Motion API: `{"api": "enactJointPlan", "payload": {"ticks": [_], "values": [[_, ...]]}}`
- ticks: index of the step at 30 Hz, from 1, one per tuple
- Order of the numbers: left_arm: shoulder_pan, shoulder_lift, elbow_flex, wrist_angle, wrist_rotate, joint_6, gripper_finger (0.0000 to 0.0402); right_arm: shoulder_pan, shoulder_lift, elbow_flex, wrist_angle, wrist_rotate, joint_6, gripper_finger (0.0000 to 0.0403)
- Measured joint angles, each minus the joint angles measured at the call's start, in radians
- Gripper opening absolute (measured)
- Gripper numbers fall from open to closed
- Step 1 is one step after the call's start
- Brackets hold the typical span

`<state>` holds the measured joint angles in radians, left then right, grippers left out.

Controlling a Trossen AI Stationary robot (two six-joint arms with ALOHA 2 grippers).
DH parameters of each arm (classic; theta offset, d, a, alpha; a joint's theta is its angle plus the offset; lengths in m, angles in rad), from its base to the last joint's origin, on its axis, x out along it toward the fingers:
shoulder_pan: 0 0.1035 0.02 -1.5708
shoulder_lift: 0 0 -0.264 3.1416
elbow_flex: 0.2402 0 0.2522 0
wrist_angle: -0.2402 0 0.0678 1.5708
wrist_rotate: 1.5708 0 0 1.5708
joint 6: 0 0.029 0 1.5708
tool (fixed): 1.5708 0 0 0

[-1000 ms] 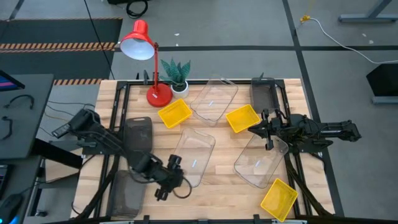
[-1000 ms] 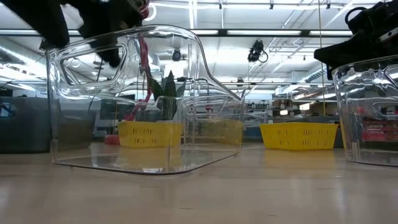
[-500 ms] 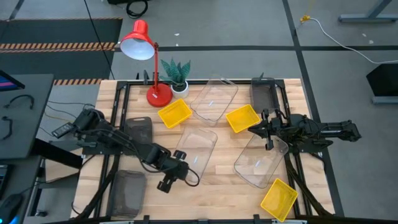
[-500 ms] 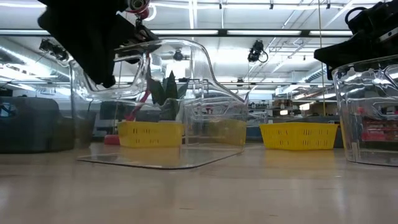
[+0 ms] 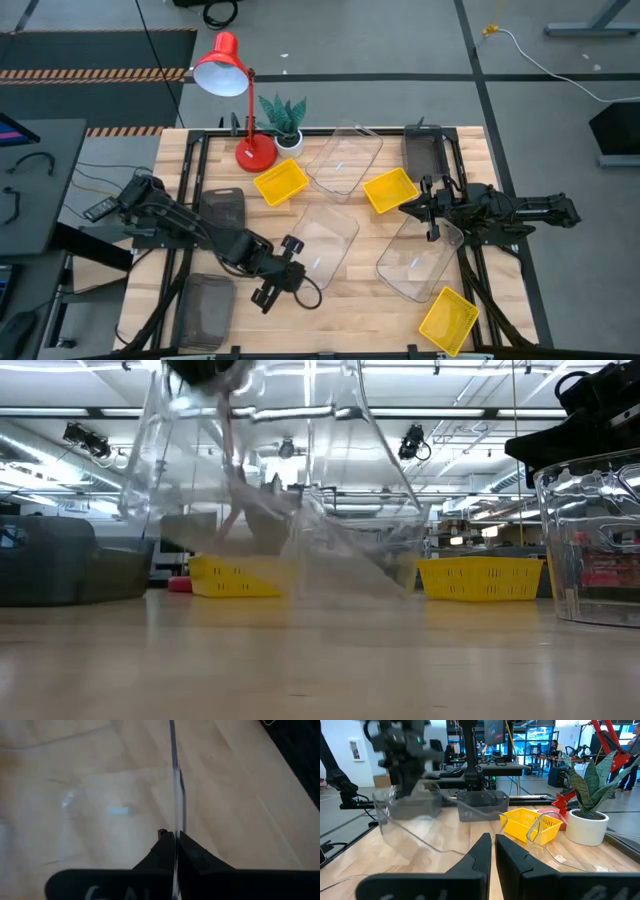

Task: Stack baskets by color
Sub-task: Stack the bottom left transparent bin on the top transparent bin

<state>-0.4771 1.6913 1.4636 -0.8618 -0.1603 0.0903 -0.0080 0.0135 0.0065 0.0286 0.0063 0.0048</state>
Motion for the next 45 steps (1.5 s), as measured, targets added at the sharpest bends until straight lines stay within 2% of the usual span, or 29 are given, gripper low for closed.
{"api": "enactJointPlan", "payload": {"ticks": [4,10,14,19,22,25,28,33,37,41,45], "values": [[-0.006,-0.002,0.11,-0.115,-0.124,0.016,0.0005,0.0,0.0,0.0,0.0,0.0,0.0,0.003],[-0.002,-0.003,0.171,-0.178,-0.338,0.094,0.0004,0.0,0.0,0.0,0.0,0.0,0.0,0.003],[0.061,-0.003,0.171,-0.176,-0.351,0.188,0.0004,0.0,0.0,0.0,0.0,0.0,0.0,0.003],[0.211,-0.003,0.171,-0.079,-0.354,0.36,0.0004,0.0,0.0,0.0,0.0,0.0,0.0,0.003],[0.304,-0.003,0.171,0.014,-0.313,0.484,0.0004,0.0,0.0,0.0,0.0,0.0,0.0,0.003],[0.399,-0.003,0.166,0.082,-0.23,0.588,0.0004,0.0,0.0,0.0,0.0,0.0,0.0,0.003],[0.494,-0.003,0.125,0.175,-0.15,0.664,0.0004,0.0,0.0,0.0,0.0,0.0,0.0,0.003],[0.615,-0.002,0.026,0.284,-0.072,0.766,0.0004,0.0,0.0,0.0,0.0,0.0,0.0,0.003],[0.657,-0.002,-0.063,0.432,-0.036,0.837,0.0004,0.0,0.0,0.0,0.0,0.0,0.0,0.003],[0.677,-0.002,-0.116,0.446,0.091,0.838,0.0004,0.0,0.0,0.0,0.0,0.0,0.0,0.003],[0.678,-0.002,-0.136,0.413,0.112,0.838,0.0004,0.0,0.0,0.0,0.0,0.0,0.0,0.003]]}}
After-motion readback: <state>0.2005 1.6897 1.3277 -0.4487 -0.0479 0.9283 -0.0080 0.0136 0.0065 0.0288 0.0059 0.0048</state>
